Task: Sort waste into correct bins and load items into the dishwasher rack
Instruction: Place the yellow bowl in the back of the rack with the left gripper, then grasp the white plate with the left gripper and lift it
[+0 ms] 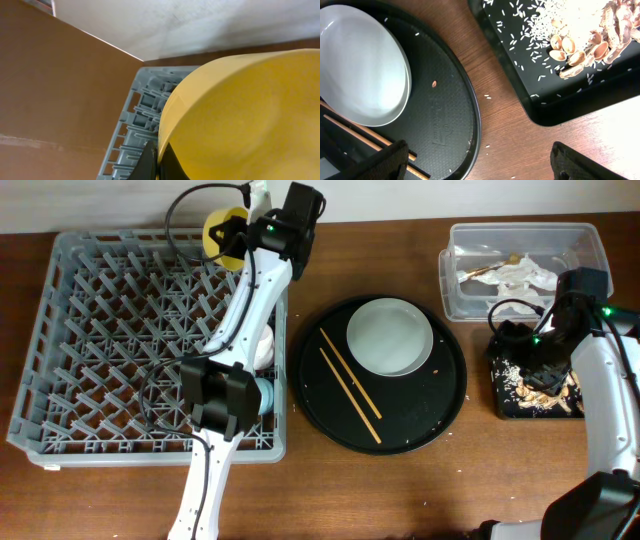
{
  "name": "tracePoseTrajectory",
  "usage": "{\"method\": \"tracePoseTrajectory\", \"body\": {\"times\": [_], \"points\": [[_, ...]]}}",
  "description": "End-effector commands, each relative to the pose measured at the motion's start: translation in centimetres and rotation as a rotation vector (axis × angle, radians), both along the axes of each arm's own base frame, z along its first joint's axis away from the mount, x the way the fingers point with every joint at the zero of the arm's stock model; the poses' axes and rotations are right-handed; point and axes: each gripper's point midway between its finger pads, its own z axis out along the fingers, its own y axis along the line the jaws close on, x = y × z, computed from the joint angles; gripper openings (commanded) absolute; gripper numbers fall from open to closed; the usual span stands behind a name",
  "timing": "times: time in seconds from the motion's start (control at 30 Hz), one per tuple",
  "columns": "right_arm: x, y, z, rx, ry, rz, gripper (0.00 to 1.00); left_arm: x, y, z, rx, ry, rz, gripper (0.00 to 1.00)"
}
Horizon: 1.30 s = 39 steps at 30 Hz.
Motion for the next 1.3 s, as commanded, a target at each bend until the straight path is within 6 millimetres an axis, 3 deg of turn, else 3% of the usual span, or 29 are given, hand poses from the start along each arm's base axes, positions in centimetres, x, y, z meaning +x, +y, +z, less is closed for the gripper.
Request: {"method": "tracePoseTrajectory", "body": {"times": [0.0, 0.07, 0.17, 0.3, 0.37, 0.43, 0.5, 0.6, 0.63, 0.73, 0.77, 0.8, 0.87, 0.93, 1.0, 1.07, 1.2, 1.27], "points": [[-0.5, -0.5, 0.1, -0.036, 0.012, 0.005, 0.91, 0.5, 0.5, -3.0, 0.039, 0.031, 0.029, 0.00], [-0.5, -0.5, 0.1, -0.035, 0.012, 0.005, 0.91, 0.7, -0.1, -4.7, -0.004, 0.073, -0.001, 0.00], [-0.4, -0.5, 0.1, -0.036, 0.008, 0.004, 0.91, 0.7, -0.2, -4.9, -0.009, 0.080, -0.006, 0.00], [-0.3, -0.5, 0.1, -0.037, 0.004, 0.004, 0.91, -1.4, -2.9, -6.5, 0.009, 0.260, -0.085, 0.01], [-0.4, -0.5, 0.1, -0.037, 0.005, 0.005, 0.91, -2.4, -3.7, -7.3, 0.003, 0.330, -0.111, 0.11], [-0.3, -0.5, 0.1, -0.037, 0.004, 0.005, 0.91, -3.4, -4.3, -8.0, -0.006, 0.401, -0.136, 0.36], [-0.3, -0.5, 0.2, -0.037, 0.002, 0.005, 0.91, -4.0, -5.7, -9.5, -0.077, 0.474, -0.184, 0.51], [-0.3, -0.5, 0.2, -0.038, 0.001, 0.004, 0.92, -4.6, -9.2, -12.3, -0.291, 0.584, -0.317, 0.63], [-0.3, -0.5, 0.2, -0.038, 0.001, 0.004, 0.92, -4.5, -10.6, -12.4, -0.361, 0.598, -0.377, 0.64], [-0.3, -0.5, 0.2, -0.037, 0.001, 0.004, 0.92, -3.3, -15.1, -7.4, -0.567, 0.492, -0.581, 0.80], [-0.3, -0.5, 0.2, -0.037, 0.001, 0.004, 0.92, -3.2, -17.4, -3.8, -0.678, 0.409, -0.689, 0.84], [-0.3, -0.5, 0.2, -0.037, 0.001, 0.004, 0.93, -3.6, -18.9, -1.3, -0.750, 0.366, -0.774, 0.84], [-0.3, -0.5, 0.2, -0.037, 0.001, 0.005, 0.94, -5.9, -22.2, 0.3, -0.925, 0.413, -0.919, 0.84], [-0.3, -0.5, 0.2, -0.037, 0.002, 0.005, 0.94, -8.4, -23.4, -2.3, -1.035, 0.569, -0.925, 0.79], [-0.3, -0.5, 0.2, -0.038, 0.002, 0.004, 0.95, -9.0, -23.4, -7.2, -1.060, 0.692, -0.839, 0.70], [-0.3, -0.5, 0.2, -0.038, 0.002, 0.004, 0.95, -9.6, -24.8, -9.9, -1.142, 0.770, -0.845, 0.68], [-0.3, -0.5, 0.2, -0.038, 0.002, 0.004, 0.95, -8.8, -25.7, -15.4, -1.215, 0.793, -0.742, 0.65], [-0.3, -0.5, 0.2, -0.038, 0.002, 0.004, 0.94, -8.5, -25.9, -17.5, -1.211, 0.799, -0.738, 0.55]]}}
